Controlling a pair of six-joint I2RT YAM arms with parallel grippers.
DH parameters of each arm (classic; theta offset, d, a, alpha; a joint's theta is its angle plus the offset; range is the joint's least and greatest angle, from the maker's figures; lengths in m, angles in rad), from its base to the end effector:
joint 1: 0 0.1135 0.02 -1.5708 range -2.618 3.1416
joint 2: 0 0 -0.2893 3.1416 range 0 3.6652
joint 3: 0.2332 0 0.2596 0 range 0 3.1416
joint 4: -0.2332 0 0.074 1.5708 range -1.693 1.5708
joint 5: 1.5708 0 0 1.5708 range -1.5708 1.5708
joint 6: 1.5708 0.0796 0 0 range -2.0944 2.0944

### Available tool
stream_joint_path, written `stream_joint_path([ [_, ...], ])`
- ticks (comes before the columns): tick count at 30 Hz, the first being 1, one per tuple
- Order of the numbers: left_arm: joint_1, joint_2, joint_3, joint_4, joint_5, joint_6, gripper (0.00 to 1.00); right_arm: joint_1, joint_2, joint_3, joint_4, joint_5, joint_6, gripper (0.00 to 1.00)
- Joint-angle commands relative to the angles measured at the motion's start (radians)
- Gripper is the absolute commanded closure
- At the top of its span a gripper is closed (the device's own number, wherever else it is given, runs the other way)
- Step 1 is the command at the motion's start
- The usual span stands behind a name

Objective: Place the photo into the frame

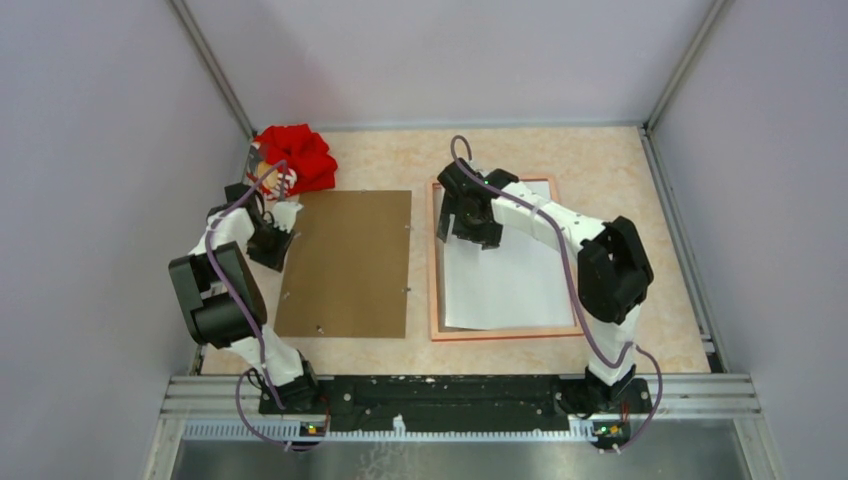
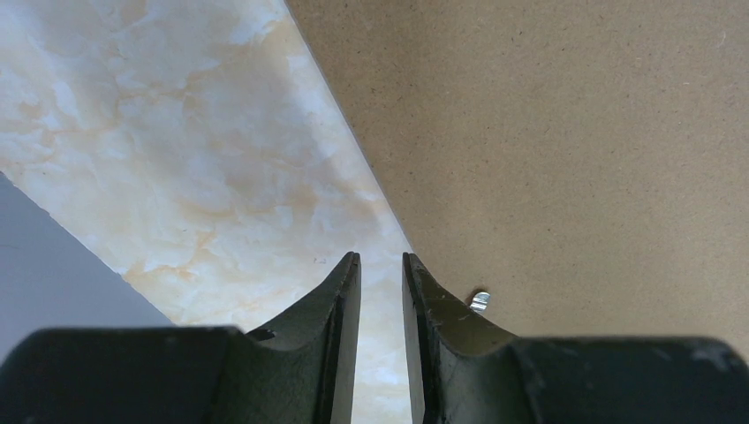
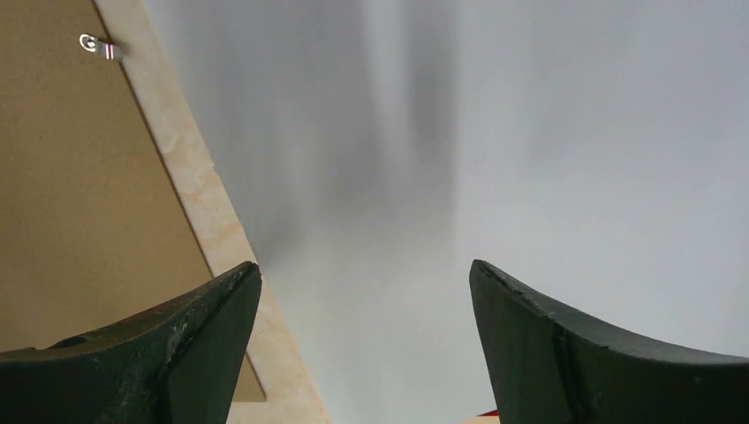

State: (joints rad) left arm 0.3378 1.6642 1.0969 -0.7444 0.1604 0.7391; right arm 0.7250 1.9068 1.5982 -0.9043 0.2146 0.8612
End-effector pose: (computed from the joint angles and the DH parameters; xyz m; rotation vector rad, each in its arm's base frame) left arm 0.3168 0.0978 0.1689 0.5947 2.7748 -0.0062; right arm 0.3312 0.2707 0.2249 0.2394 2.7260 0.1458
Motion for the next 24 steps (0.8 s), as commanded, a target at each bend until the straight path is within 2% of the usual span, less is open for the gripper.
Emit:
stream_joint_path([
  [1, 0.001, -0.008, 0.038, -0.019, 0.012, 0.008, 0.69, 0.013, -0.059, 0.019, 0.008, -0.031, -0.053, 0.11],
  [6, 0.001, -0.009, 0.037, -0.021, 0.011, 0.008, 0.69, 0.015, -0.069, 0.011, 0.019, -0.037, -0.064, 0.1],
  [11, 0.002, -0.009, 0.043, -0.029, 0.016, 0.008, 0.69, -0.009, -0.065, 0.069, -0.001, -0.03, -0.091, 0.11],
  [16, 0.002, -0.009, 0.05, -0.039, 0.023, 0.006, 0.69, -0.121, -0.084, 0.078, 0.074, -0.066, -0.126, 0.21],
  [19, 0.002, -0.014, 0.057, -0.046, 0.03, 0.003, 0.69, -0.233, -0.094, 0.032, 0.194, -0.14, -0.13, 0.36],
  [24, 0.002, -0.02, 0.076, -0.073, 0.05, 0.0, 0.68, -0.408, -0.035, -0.018, 0.348, -0.273, -0.11, 0.68],
])
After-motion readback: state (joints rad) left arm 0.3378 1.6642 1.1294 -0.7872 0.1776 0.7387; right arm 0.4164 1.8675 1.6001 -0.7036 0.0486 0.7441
